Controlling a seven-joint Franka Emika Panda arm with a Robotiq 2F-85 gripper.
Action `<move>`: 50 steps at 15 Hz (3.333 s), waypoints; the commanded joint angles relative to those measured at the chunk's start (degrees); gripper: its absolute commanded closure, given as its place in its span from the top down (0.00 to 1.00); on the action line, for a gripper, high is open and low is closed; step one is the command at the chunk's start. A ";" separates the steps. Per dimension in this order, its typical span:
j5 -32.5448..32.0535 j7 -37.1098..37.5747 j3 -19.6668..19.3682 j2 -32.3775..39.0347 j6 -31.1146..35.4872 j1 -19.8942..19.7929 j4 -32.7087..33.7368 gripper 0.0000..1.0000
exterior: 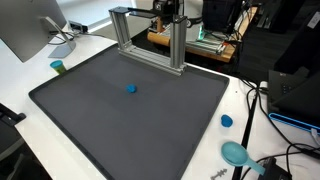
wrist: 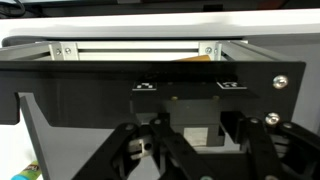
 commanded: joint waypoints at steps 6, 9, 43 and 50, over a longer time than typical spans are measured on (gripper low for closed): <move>1.42 0.19 -0.66 3.00 -4.76 1.73 4.37 0.22; 2.17 0.22 -1.33 3.13 -4.09 1.72 4.71 0.22; -2.19 2.03 -2.91 25.99 1.26 -0.37 31.97 0.47; 2.64 6.55 -4.90 27.18 3.89 -1.34 29.92 0.22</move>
